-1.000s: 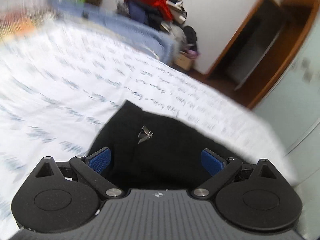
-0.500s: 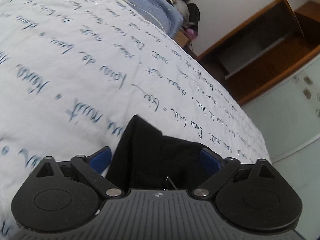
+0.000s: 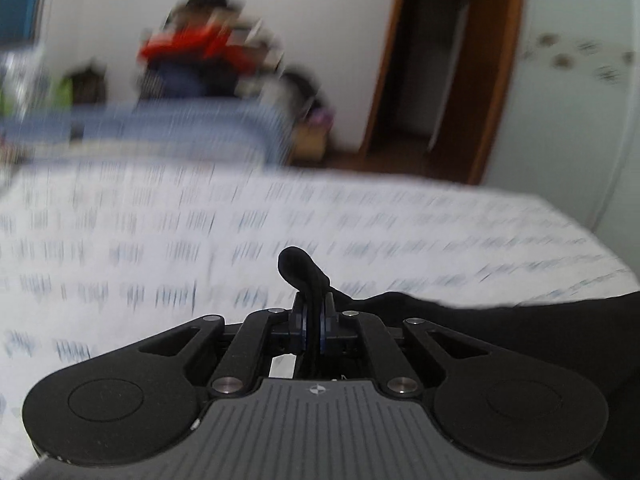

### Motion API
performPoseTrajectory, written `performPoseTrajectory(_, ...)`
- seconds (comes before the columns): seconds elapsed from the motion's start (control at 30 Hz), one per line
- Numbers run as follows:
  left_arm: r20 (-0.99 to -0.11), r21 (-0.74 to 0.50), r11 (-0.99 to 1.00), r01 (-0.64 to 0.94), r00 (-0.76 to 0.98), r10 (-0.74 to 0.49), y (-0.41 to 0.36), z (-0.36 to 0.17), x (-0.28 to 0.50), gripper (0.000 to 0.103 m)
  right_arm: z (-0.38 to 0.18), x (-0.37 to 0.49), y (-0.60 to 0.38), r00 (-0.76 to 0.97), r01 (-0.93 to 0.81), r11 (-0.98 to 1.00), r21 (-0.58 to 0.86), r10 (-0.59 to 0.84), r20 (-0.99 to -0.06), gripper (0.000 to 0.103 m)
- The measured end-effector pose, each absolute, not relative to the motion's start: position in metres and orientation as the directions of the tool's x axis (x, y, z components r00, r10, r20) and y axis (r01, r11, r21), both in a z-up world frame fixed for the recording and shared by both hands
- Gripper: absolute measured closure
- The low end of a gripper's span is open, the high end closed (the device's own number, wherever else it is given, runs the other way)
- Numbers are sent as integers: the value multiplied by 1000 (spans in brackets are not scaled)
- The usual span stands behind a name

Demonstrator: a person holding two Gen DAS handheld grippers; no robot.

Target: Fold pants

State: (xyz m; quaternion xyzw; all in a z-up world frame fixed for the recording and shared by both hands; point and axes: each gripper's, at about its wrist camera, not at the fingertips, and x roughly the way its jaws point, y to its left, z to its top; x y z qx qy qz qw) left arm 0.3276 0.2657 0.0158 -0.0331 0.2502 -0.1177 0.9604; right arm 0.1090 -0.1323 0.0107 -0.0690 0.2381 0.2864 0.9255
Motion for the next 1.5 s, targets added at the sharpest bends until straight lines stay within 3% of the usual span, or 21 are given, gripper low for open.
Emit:
performPoseTrajectory(0.03,-425,-118,963,242,864,-269,265,26,315,97,15,123,-140,708,-604,797,5,539,-456,0)
performPoseTrajectory(0.1,-346,-117,948,295,883,-317,260,44,295,97,20,168,-150,626,-682,731,23,599,-499,0)
performPoseTrajectory(0.23,-234,-155,925,348,896,-377,262,64,262,97,15,266,-163,582,-683,730,36,573,-577,0)
performPoseTrajectory(0.43,-197,-148,914,379,894,-402,267,60,244,97,4,360,-156,510,-711,702,37,552,-660,1)
performPoseTrajectory(0.63,-197,-137,917,374,897,-395,270,57,240,97,-17,386,-136,367,-790,609,71,562,-741,4)
performPoseTrajectory(0.67,-201,-139,919,369,898,-391,270,56,241,96,-18,386,-134,356,-793,604,77,563,-746,15)
performPoseTrajectory(0.7,-209,-145,919,367,896,-391,270,54,243,96,-21,387,-135,334,-793,600,102,569,-752,74)
performPoseTrajectory(0.73,-219,-151,919,365,894,-391,270,55,246,96,-23,390,-135,299,-787,599,143,575,-761,98)
performPoseTrajectory(0.93,-225,-239,922,304,906,-357,282,53,243,96,-2,347,-127,398,-797,604,10,537,-744,98)
performPoseTrajectory(1.1,-188,-375,880,291,906,-380,308,48,203,96,37,259,-133,484,-810,578,-99,565,-668,98)
performPoseTrajectory(1.2,-179,-481,836,265,903,-390,324,29,165,91,25,193,-127,458,-844,521,-126,578,-676,98)
performPoseTrajectory(1.33,-363,-565,817,113,856,-369,330,-22,146,87,-28,144,-114,417,-848,521,-97,543,-729,98)
performPoseTrajectory(1.37,-398,-587,805,84,837,-377,333,-32,145,81,-40,142,-110,415,-839,538,-87,529,-740,98)
performPoseTrajectory(1.47,-425,-645,764,9,826,-369,346,-39,127,74,-54,138,-104,444,-814,574,-90,515,-733,98)
performPoseTrajectory(1.5,-427,-661,750,-13,829,-362,351,-36,120,64,-54,137,-103,451,-810,579,-92,515,-729,98)
